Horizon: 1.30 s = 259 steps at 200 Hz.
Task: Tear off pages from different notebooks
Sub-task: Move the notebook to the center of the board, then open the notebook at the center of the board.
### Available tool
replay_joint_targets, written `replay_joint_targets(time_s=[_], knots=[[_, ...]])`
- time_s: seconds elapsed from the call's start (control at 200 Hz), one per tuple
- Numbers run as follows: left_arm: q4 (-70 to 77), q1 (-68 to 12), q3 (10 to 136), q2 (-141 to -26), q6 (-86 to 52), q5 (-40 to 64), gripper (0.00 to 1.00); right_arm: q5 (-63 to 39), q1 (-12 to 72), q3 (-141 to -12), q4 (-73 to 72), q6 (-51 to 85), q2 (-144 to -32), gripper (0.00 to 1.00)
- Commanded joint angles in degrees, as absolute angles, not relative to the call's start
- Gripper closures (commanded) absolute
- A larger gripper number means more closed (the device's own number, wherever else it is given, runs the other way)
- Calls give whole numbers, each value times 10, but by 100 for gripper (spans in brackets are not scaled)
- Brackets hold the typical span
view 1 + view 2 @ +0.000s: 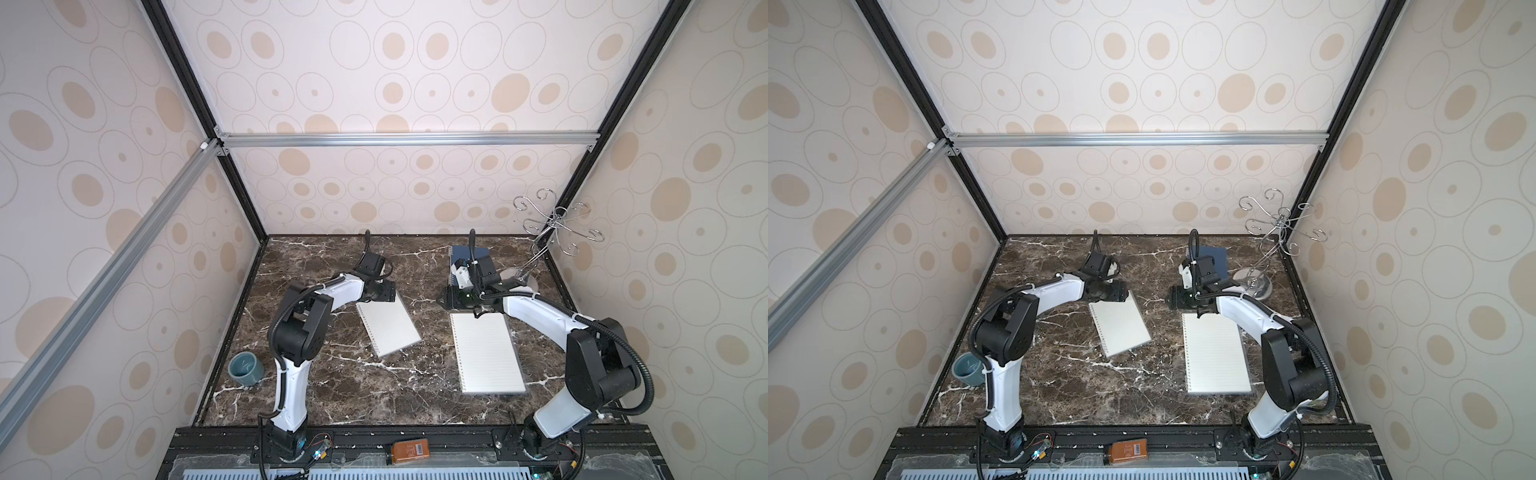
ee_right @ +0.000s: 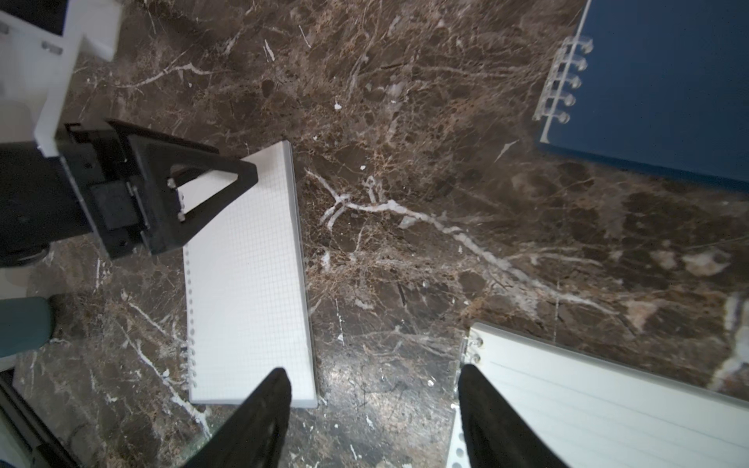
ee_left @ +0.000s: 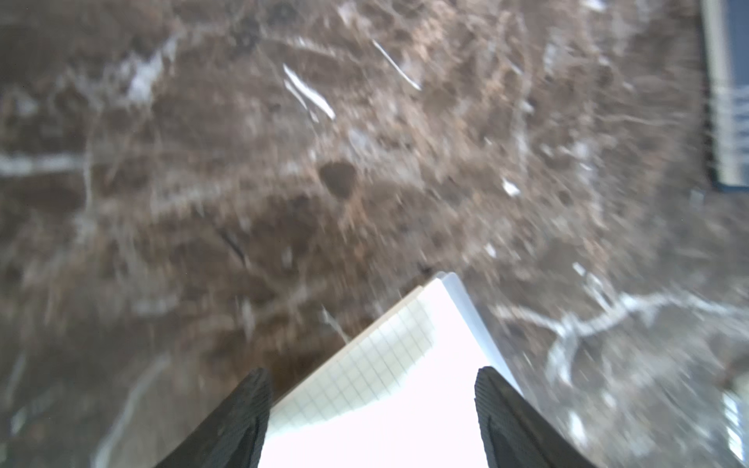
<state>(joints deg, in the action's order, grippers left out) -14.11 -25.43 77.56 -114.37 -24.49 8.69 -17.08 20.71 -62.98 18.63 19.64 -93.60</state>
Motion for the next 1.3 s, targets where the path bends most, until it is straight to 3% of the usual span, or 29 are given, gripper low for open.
replay_joint_targets(time_s=[0.0, 0.19, 0.345, 0.53, 0.98, 1.291], knots=[[-98, -258, 757, -1056, -267, 55, 17, -225, 213, -616, 169, 211, -962, 34], [-153, -258, 620, -923, -335, -34, 14, -286, 222, -612, 150, 204, -983, 34], [-107, -258, 486, -853, -393, 48, 13, -304, 232, -633, 159, 190, -1014, 34], [-42, -264, 414, -843, -418, 117, 13, -330, 242, -661, 156, 186, -1061, 34], [80, -274, 437, -958, -422, 182, 15, -328, 252, -679, 121, 209, -1125, 33], [62, -276, 485, -1000, -391, 165, 17, -361, 245, -680, 102, 243, -1148, 34]])
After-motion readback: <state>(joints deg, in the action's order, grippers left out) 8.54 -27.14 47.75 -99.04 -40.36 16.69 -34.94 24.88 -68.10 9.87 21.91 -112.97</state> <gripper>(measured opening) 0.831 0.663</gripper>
